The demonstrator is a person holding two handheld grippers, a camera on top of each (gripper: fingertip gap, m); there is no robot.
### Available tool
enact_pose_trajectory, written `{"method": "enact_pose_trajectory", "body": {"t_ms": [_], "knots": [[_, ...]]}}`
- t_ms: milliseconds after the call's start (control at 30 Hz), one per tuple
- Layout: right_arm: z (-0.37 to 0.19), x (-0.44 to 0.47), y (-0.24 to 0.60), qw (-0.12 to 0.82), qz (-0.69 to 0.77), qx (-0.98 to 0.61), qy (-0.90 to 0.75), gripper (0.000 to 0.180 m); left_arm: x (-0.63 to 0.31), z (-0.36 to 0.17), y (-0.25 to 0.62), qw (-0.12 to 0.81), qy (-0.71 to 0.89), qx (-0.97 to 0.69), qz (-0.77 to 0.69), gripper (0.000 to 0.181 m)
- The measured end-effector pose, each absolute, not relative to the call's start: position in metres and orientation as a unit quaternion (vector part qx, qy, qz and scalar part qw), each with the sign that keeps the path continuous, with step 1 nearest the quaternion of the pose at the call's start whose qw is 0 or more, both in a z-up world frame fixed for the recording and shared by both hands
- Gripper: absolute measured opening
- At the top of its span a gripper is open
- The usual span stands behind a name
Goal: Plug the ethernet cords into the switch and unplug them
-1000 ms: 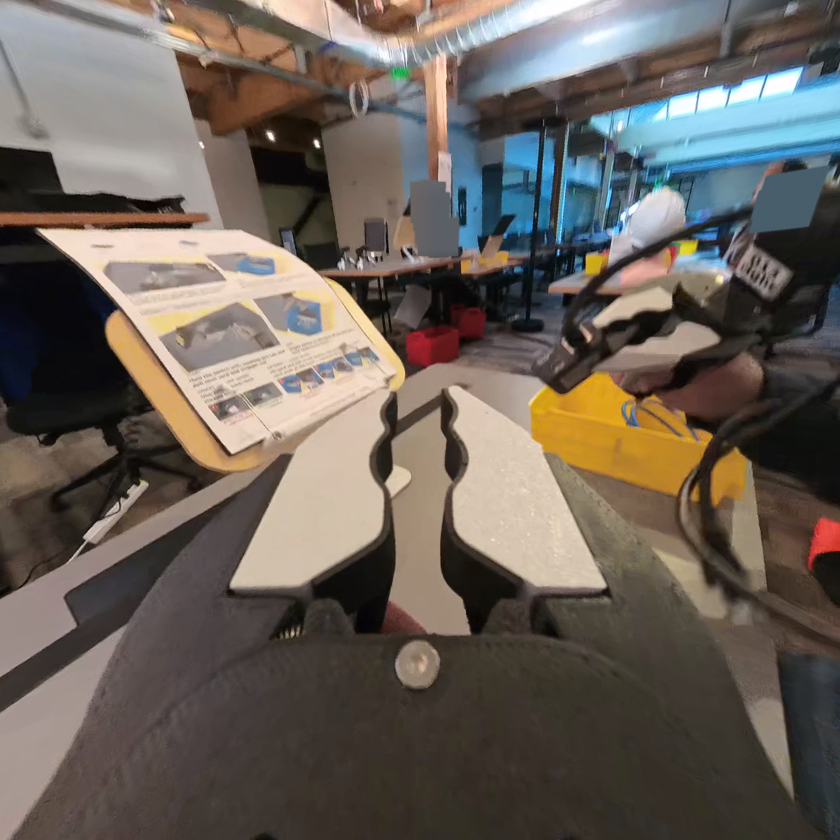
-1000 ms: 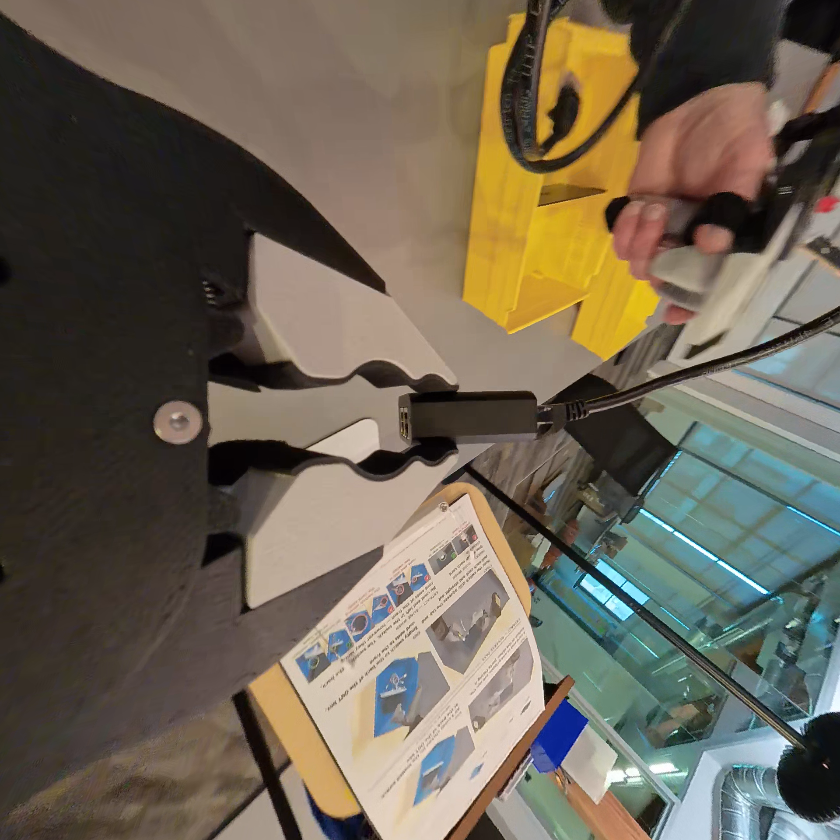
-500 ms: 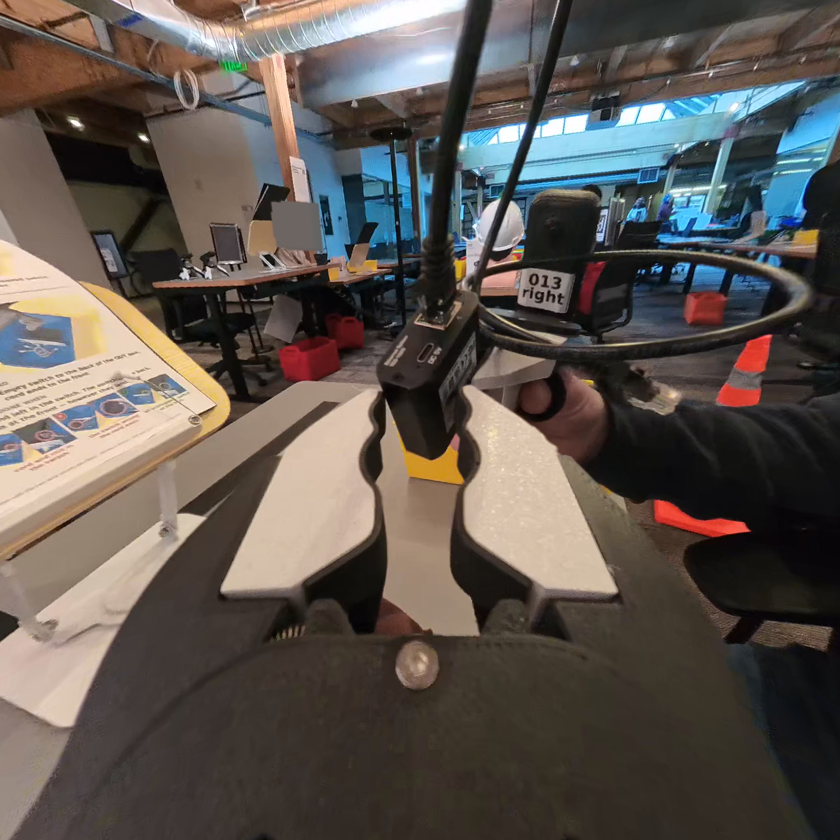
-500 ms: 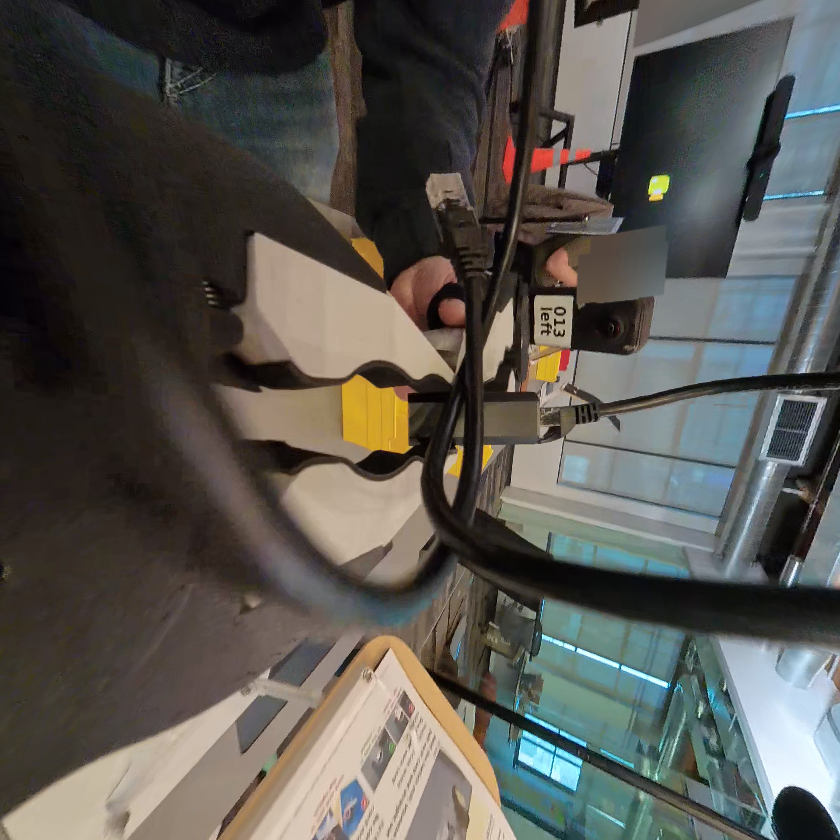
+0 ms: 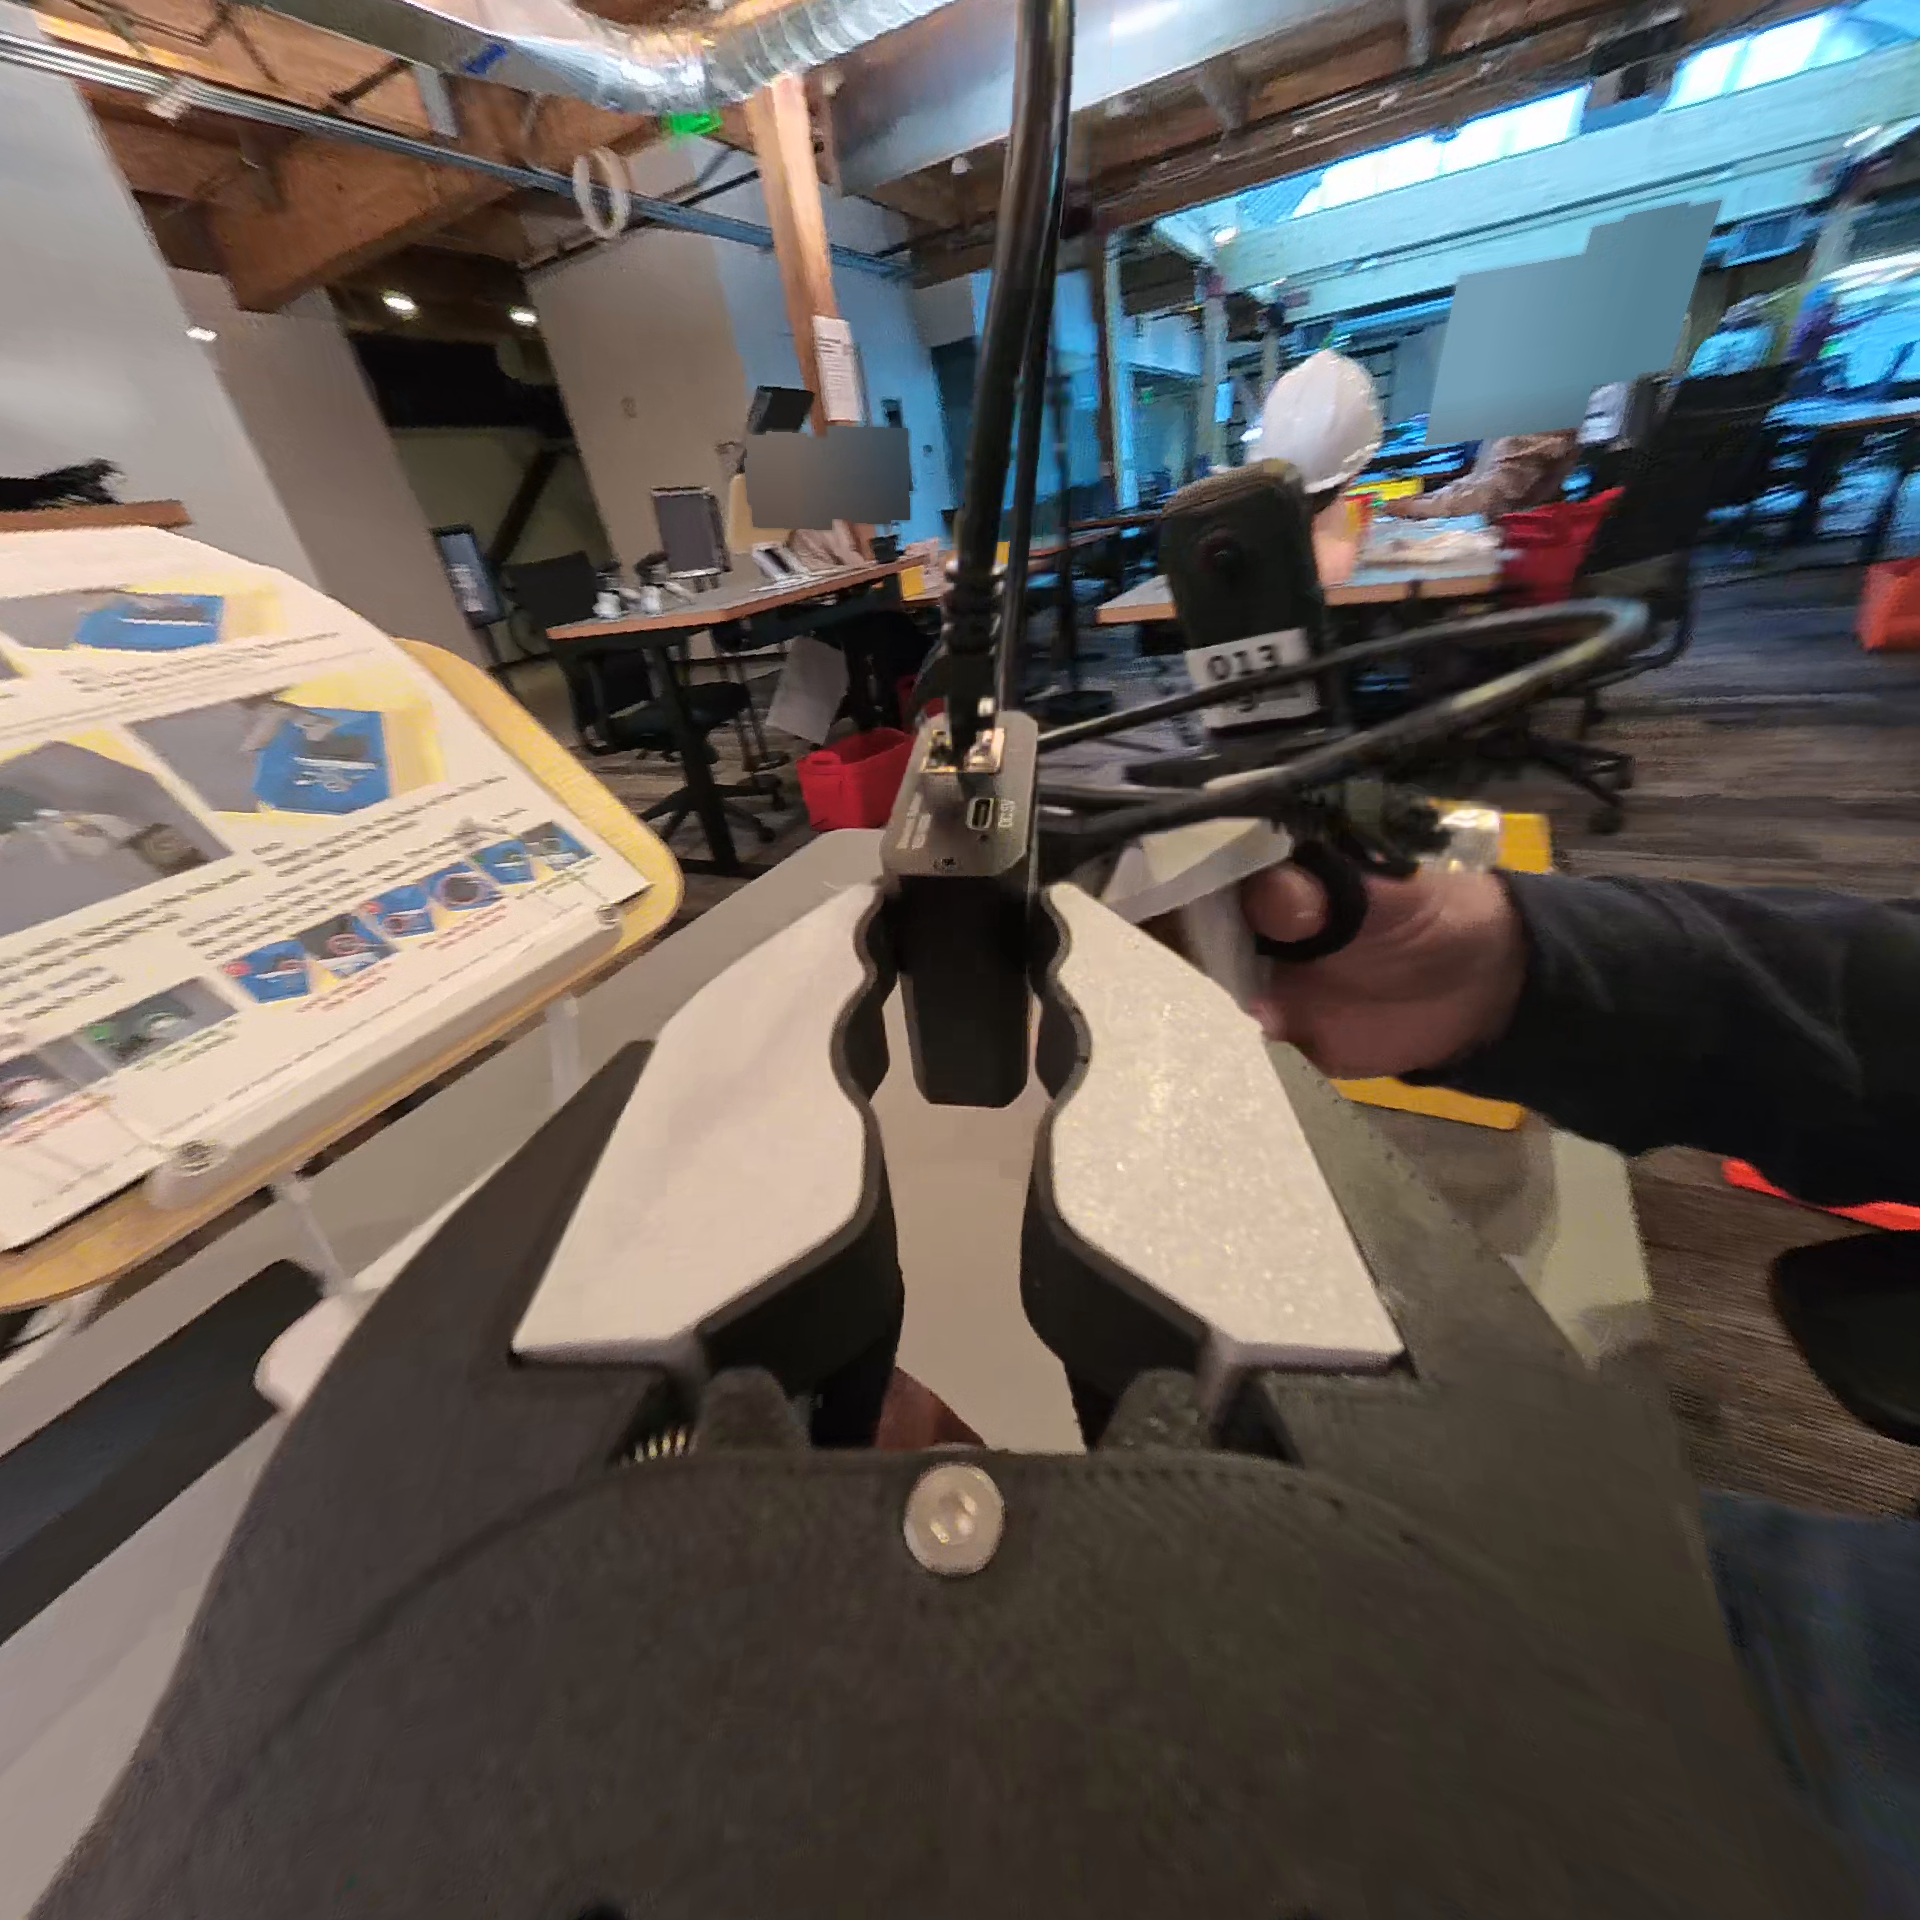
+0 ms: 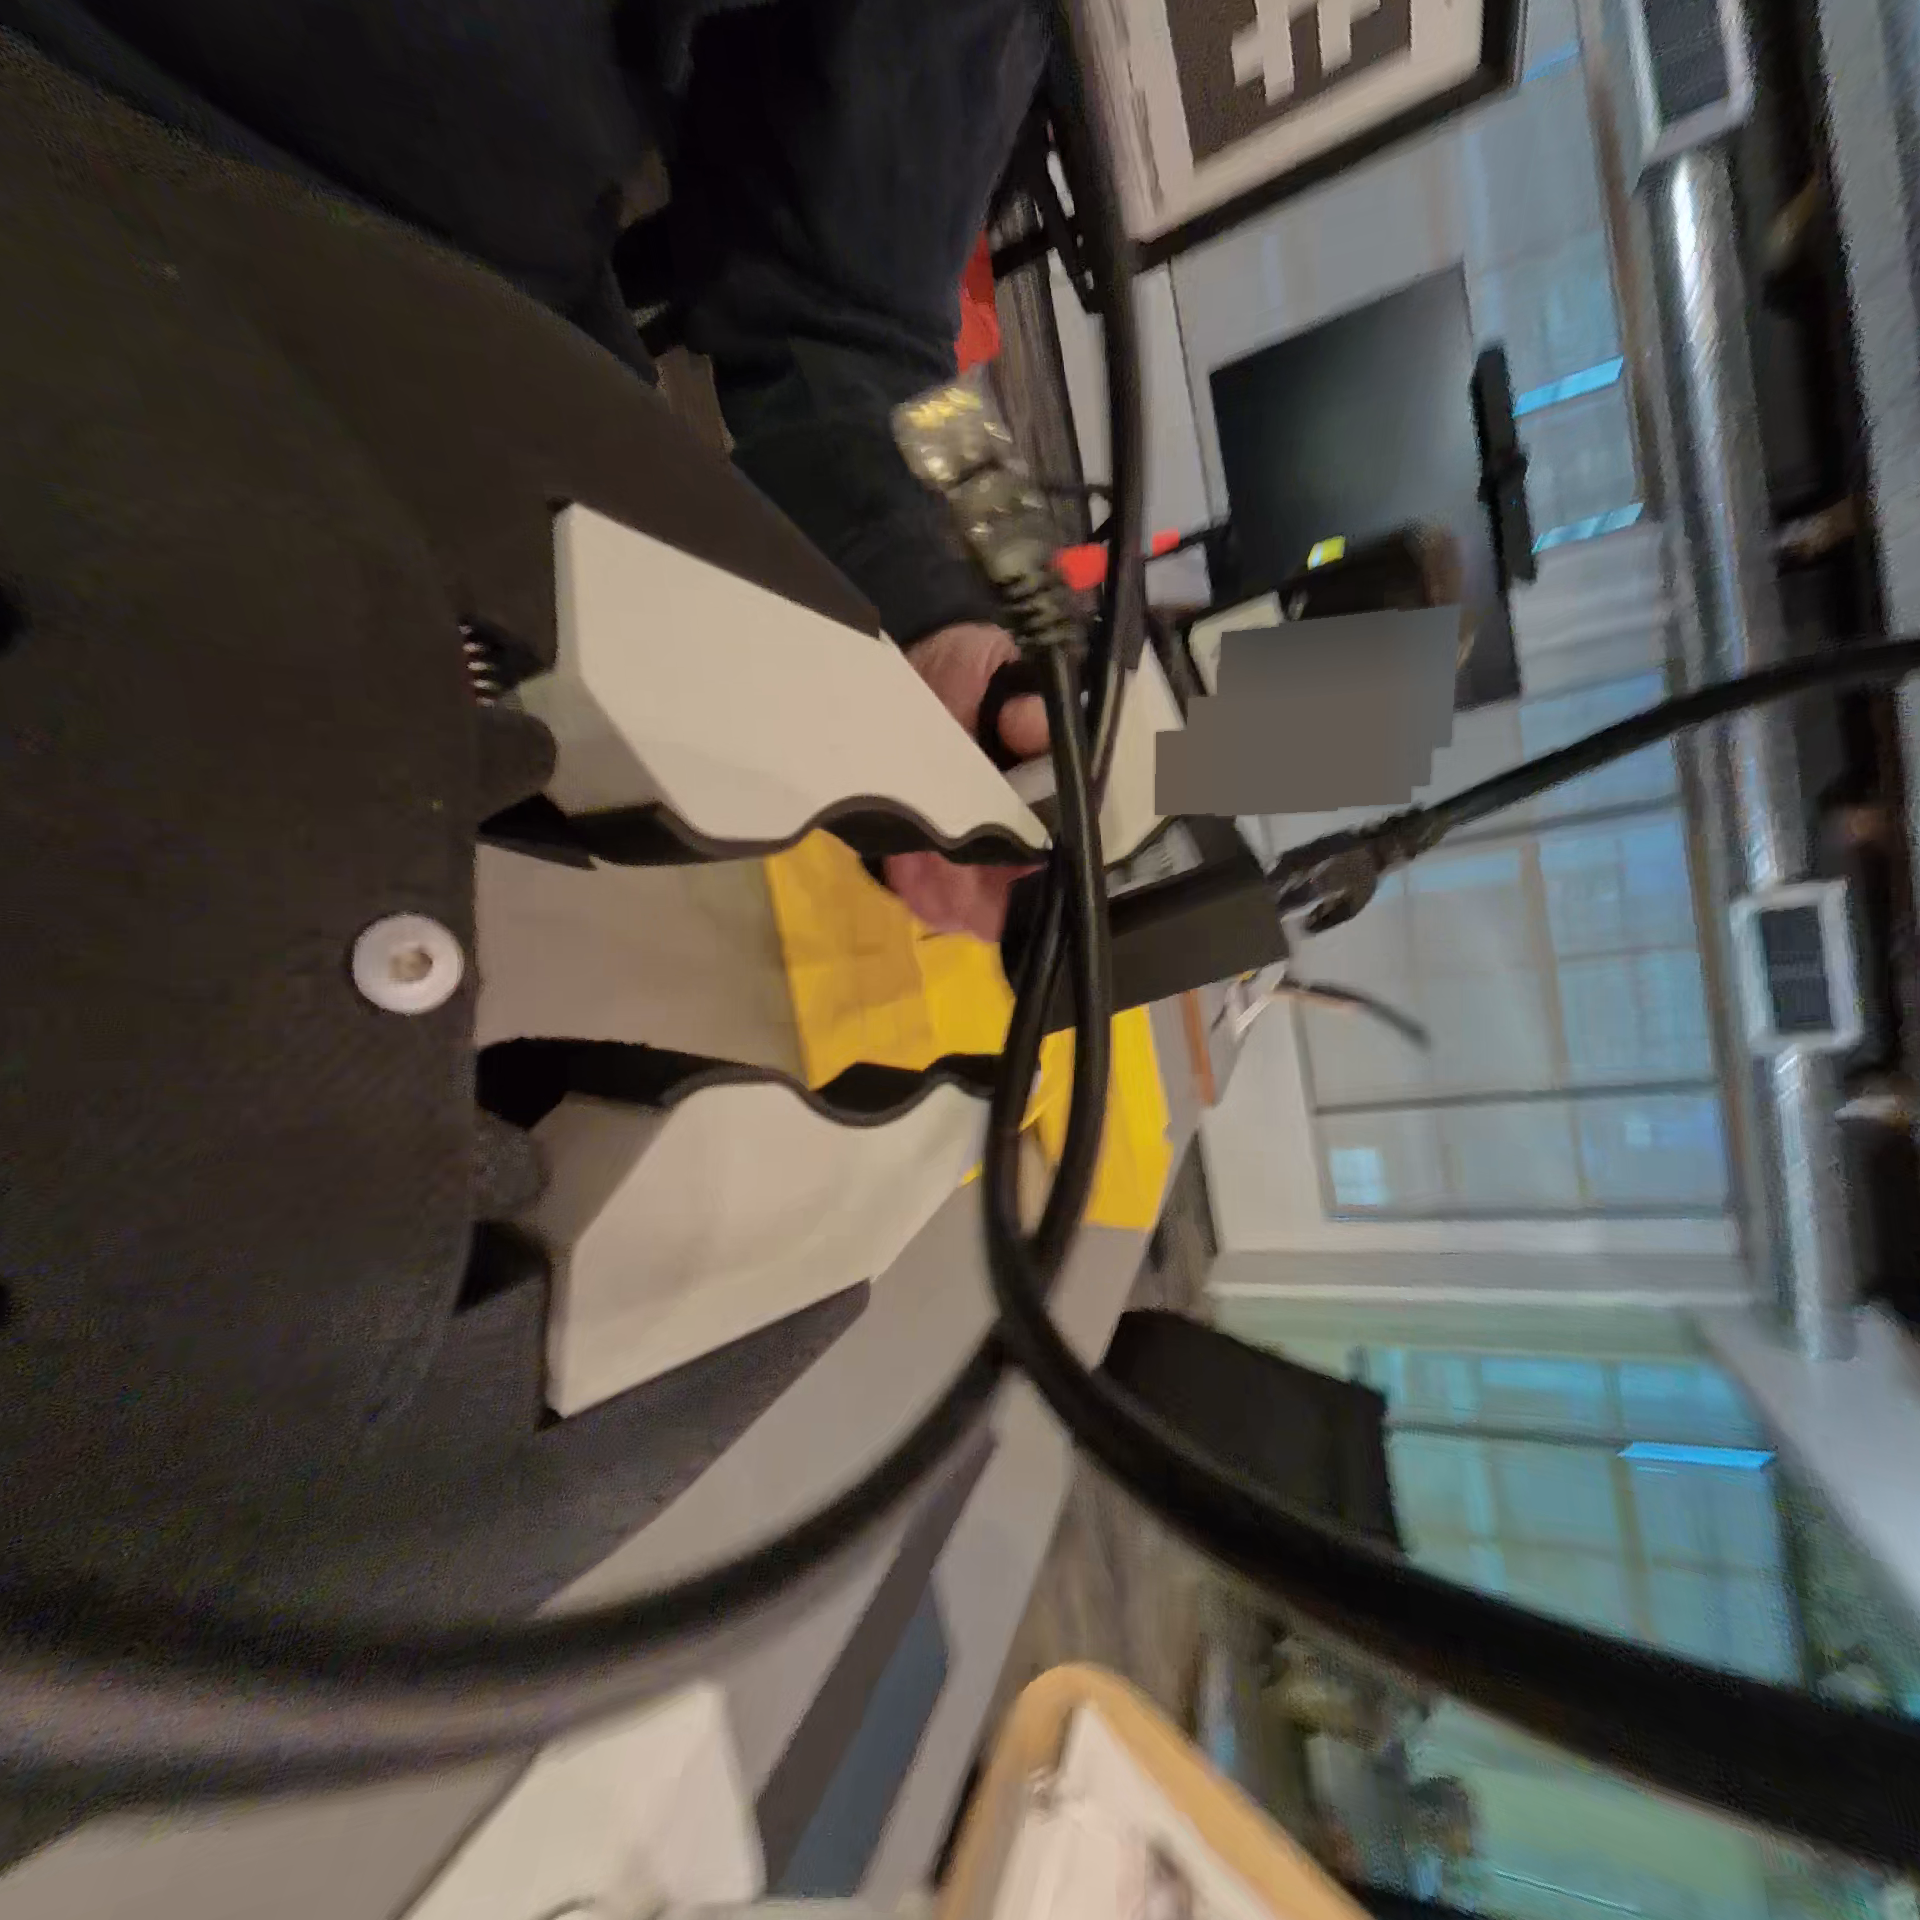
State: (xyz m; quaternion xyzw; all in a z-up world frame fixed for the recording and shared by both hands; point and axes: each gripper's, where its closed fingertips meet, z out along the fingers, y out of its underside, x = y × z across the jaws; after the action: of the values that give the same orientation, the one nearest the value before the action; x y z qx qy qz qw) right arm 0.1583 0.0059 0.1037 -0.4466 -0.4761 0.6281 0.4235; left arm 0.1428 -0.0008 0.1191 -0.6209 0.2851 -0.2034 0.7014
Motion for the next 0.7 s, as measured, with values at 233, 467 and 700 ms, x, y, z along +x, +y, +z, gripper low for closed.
{"method": "enact_pose_trajectory", "body": {"t_ms": [233, 467, 700], "knots": [[0.009, 0.186, -0.004, 0.275, 0.452, -0.644, -0.553, 0.04, 0.098, 0.123, 0.007, 0.692, 0.289, -0.659, 0.052, 0.024], [0.065, 0.193, -0.024, 0.42, 0.421, -0.58, -0.557, 0.038, 0.086, 0.115, 0.008, 0.646, 0.324, -0.65, 0.234, 0.024], [0.101, 0.137, -0.01, 0.488, 0.412, -0.557, -0.531, 0.073, 0.116, 0.104, 0.001, 0.612, 0.373, -0.62, 0.318, 0.023]]}}
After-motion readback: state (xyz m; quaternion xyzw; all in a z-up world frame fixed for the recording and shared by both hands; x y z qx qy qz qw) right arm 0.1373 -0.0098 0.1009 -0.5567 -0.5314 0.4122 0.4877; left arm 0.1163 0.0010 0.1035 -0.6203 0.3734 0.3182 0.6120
